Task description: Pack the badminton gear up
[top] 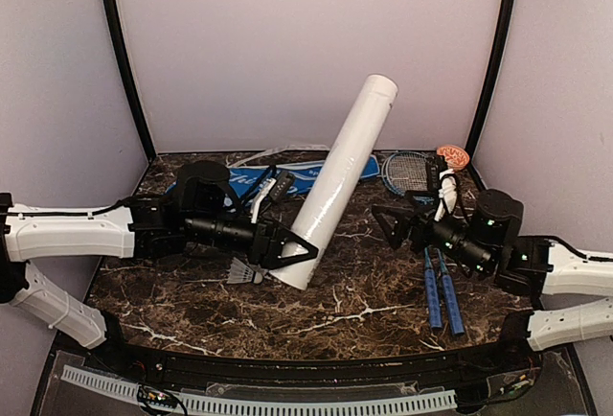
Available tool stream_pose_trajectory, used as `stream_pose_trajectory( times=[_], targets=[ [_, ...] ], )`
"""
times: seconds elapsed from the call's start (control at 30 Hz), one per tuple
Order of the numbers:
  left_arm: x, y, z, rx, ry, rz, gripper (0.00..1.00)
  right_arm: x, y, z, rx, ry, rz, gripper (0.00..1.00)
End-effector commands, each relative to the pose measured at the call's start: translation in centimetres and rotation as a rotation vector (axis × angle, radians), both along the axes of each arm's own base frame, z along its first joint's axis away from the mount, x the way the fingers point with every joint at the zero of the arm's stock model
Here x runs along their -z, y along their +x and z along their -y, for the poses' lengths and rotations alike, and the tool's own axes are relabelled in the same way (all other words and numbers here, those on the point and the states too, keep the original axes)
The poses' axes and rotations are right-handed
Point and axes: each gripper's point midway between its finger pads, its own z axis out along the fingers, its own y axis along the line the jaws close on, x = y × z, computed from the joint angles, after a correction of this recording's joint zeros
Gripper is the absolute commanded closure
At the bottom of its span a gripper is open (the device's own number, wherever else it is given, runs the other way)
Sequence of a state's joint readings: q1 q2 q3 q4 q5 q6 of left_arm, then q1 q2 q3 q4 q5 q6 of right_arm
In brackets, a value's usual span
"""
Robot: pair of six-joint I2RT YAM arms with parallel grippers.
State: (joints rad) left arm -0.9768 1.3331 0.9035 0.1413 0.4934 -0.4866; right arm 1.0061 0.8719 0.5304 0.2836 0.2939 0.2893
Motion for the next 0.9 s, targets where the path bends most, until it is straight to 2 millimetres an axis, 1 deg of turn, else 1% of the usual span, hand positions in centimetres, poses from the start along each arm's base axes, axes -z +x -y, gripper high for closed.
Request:
stream_pose_trajectory(
  times=[0.0, 0.07, 0.1, 0.23, 0.47, 0.67, 0.8, 0.87],
  targets=[
    [-1.0, -0.6, -1.3, 0.045, -0.018, -0.038, 0.49, 3.2, -0.4, 2.8, 0.036, -0.354, 0.066, 0.00],
    [-0.6, -0.5, -1.5, 0.055, 0.006, -0.072, 0.50, 2.7, -1.5, 2.5, -0.039, -0.408, 0.118, 0.00],
    [-0.7, -0.6, -1.5, 0.064, 0.013, -0.081, 0.51, 2.4, -2.0, 2.3, -0.065, -0.432, 0.148, 0.00],
    [-0.4, -1.4, -1.6, 0.109, 0.048, -0.117, 0.51, 1.1, -3.9, 1.1, -0.147, -0.537, 0.271, 0.00],
    [0.3, -3.3, -2.0, 0.194, 0.101, -0.223, 0.51, 1.4, -6.9, -2.8, -0.282, -0.841, 0.483, 0.00],
    [1.4, -4.0, -2.1, 0.219, 0.139, -0.311, 0.52, 1.7, -9.2, -6.1, -0.355, -1.006, 0.630, 0.00],
    [1.8, -4.6, -2.0, 0.242, 0.147, -0.370, 0.52, 2.3, -9.9, -7.5, -0.348, -1.115, 0.732, 0.00],
    [2.0, -4.9, -1.9, 0.249, 0.157, -0.386, 0.52, 2.5, -10.1, -8.3, -0.361, -1.134, 0.749, 0.01]
  ],
)
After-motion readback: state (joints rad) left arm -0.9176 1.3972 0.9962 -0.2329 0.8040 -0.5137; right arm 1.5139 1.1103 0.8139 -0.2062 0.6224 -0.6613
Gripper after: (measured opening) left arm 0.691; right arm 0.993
